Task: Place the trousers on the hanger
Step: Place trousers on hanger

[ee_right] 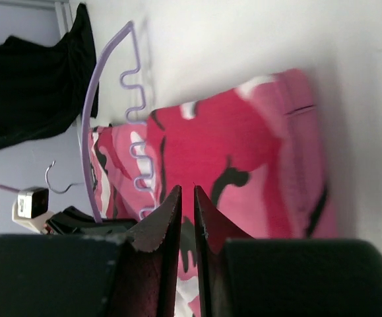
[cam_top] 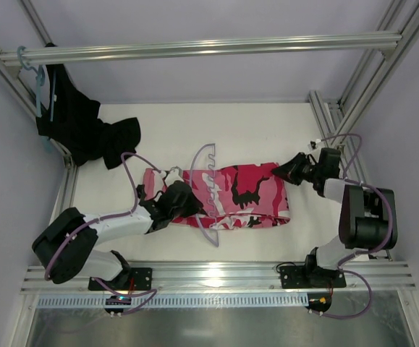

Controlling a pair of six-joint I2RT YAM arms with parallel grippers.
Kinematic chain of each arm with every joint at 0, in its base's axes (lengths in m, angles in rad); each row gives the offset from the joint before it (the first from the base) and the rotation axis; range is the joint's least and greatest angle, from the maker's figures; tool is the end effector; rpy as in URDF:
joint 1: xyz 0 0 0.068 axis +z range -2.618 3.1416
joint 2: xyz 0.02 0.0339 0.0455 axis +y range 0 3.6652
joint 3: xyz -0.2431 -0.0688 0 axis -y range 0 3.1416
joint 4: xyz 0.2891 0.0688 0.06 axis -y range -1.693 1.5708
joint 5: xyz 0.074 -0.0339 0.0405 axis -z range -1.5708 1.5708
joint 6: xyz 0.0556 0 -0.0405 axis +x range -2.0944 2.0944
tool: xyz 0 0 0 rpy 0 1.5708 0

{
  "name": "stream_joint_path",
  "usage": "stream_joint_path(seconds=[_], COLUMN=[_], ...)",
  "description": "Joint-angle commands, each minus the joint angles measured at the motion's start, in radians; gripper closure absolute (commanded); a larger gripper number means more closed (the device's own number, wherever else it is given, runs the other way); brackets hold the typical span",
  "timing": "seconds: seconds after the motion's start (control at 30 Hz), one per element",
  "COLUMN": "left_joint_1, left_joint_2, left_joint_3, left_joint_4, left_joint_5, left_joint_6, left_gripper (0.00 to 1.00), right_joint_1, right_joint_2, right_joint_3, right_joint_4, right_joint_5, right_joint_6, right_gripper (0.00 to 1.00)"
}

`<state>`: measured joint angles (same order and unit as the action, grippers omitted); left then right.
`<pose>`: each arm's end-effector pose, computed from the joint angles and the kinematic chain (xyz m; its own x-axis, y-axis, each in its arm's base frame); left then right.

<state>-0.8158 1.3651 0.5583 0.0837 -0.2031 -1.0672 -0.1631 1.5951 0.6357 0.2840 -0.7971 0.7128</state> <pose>0.2206 -0.2181 0.0992 -0.7528 -0.4518 -0.4787 -0.1030 0.7991 -0.5923 0.3312 -0.0142 0.0837 -0.7528 0.5870 -0.2980 0.0725 0.5238 0.8487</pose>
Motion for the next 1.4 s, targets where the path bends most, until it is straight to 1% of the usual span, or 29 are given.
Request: stream_joint_path(seconds=[0.0,0.07,0.1,0.17,0.23,0.3,0.37,0.4,0.43,0.47,0.5,0.53,0.57,0.6,0.63,0.67,0.73,0.8,0.87,0.97,1.07,1.13,1.17,1.2,1.23,1.27,1.3,1.33,1.37], left_joint_1=[-0.002,-0.002,-0.002,-0.002,-0.002,-0.002,-0.002,-0.002,-0.002,-0.002,-0.002,-0.002,-0.002,-0.002,-0.002,-0.002,-0.002,-0.002,-0.002,-0.002,-0.002,-0.002,-0.002,-0.002,-0.003,-0.003,-0.003,-0.003,-0.005], left_joint_2=[-0.011,-0.017,-0.018,-0.017,-0.017,-0.018,-0.020,-0.021,-0.023,-0.027,-0.031,-0.035,-0.040,-0.047,-0.050,-0.052,-0.051,-0.049,-0.046,-0.038,-0.034,-0.032,-0.029,-0.027,-0.026,-0.023,-0.020,-0.018,-0.014], left_joint_3=[0.015,0.018,0.025,0.031,0.035,0.035,0.034,0.035,0.037,0.040,0.041,0.045,0.048,0.048,0.048,0.052,0.057,0.060,0.060,0.068,0.074,0.071,0.071,0.071,0.071,0.069,0.071,0.069,0.072], left_joint_4=[-0.024,-0.030,-0.039,-0.048,-0.053,-0.055,-0.056,-0.055,-0.056,-0.058,-0.061,-0.065,-0.065,-0.062,-0.062,-0.067,-0.071,-0.073,-0.068,-0.068,-0.071,-0.068,-0.067,-0.065,-0.062,-0.062,-0.056,-0.050,-0.050], left_joint_5=[-0.025,-0.036,-0.038,-0.038,-0.036,-0.038,-0.038,-0.033,-0.030,-0.029,-0.028,-0.027,-0.027,-0.024,-0.024,-0.022,-0.022,-0.022,-0.019,-0.010,-0.010,-0.010,-0.004,-0.002,-0.002,-0.002,-0.001,0.001,0.001], left_joint_6=[0.009,0.010,0.010,0.013,0.012,0.013,0.013,0.013,0.015,0.018,0.019,0.021,0.023,0.024,0.024,0.024,0.029,0.032,0.030,0.032,0.033,0.032,0.032,0.032,0.032,0.030,0.030,0.030,0.029], left_gripper=[1.00,1.00,1.00,1.00,1.00,1.00,1.00,1.00,1.00,1.00,1.00,1.00,1.00,1.00,1.00,1.00,1.00,1.00,1.00,1.00,1.00,1.00,1.00,1.00,1.00,1.00,1.00,1.00,1.00], right_joint_1=[0.091,0.163,0.163,0.163,0.155,0.125,0.114,0.114,0.116,0.114,0.114,0.114,0.112,0.111,0.093,0.083,0.063,0.048,0.042,0.042,0.042,0.042,0.042,0.042,0.042,0.042,0.042,0.045,0.050], right_joint_2=[-0.109,-0.127,-0.127,-0.124,-0.090,-0.042,-0.023,-0.029,-0.068,-0.096,-0.134,-0.170,-0.244,-0.277,-0.305,-0.348,-0.369,-0.365,-0.350,-0.308,-0.290,-0.282,-0.282,-0.287,-0.296,-0.300,-0.307,-0.313,-0.331], right_joint_3=[0.007,-0.036,-0.057,-0.157,-0.226,-0.240,-0.235,-0.222,-0.191,-0.179,-0.163,-0.122,-0.102,-0.081,-0.047,-0.035,-0.007,0.004,0.001,-0.013,-0.031,-0.048,-0.053,-0.059,-0.068,-0.070,-0.070,-0.070,-0.067], right_joint_4=[-0.152,-0.135,-0.128,-0.033,0.024,0.023,0.044,-0.042,-0.089,-0.124,-0.167,-0.277,-0.345,-0.449,-0.492,-0.529,-0.604,-0.634,-0.634,-0.637,-0.608,-0.591,-0.585,-0.574,-0.568,-0.565,-0.560,-0.559,-0.559], right_joint_5=[0.033,0.032,0.036,0.039,0.064,0.094,0.073,0.087,0.135,0.148,0.168,0.229,0.261,0.303,0.337,0.393,0.433,0.460,0.435,0.447,0.432,0.417,0.414,0.411,0.394,0.385,0.372,0.351,0.342], right_joint_6=[-0.079,-0.076,-0.073,-0.027,-0.022,-0.038,-0.027,-0.045,-0.056,-0.065,-0.081,-0.120,-0.137,-0.157,-0.182,-0.191,-0.208,-0.216,-0.213,-0.214,-0.211,-0.220,-0.223,-0.226,-0.234,-0.243,-0.248,-0.257,-0.257], right_gripper=[0.84,0.84,0.84,0.83,0.83,0.83,0.81,0.80,0.77,0.75,0.70,0.57,0.50,0.46,0.39,0.36,0.32,0.29,0.27,0.27,0.27,0.32,0.37,0.44,0.60,0.69,0.75,0.89,0.94])
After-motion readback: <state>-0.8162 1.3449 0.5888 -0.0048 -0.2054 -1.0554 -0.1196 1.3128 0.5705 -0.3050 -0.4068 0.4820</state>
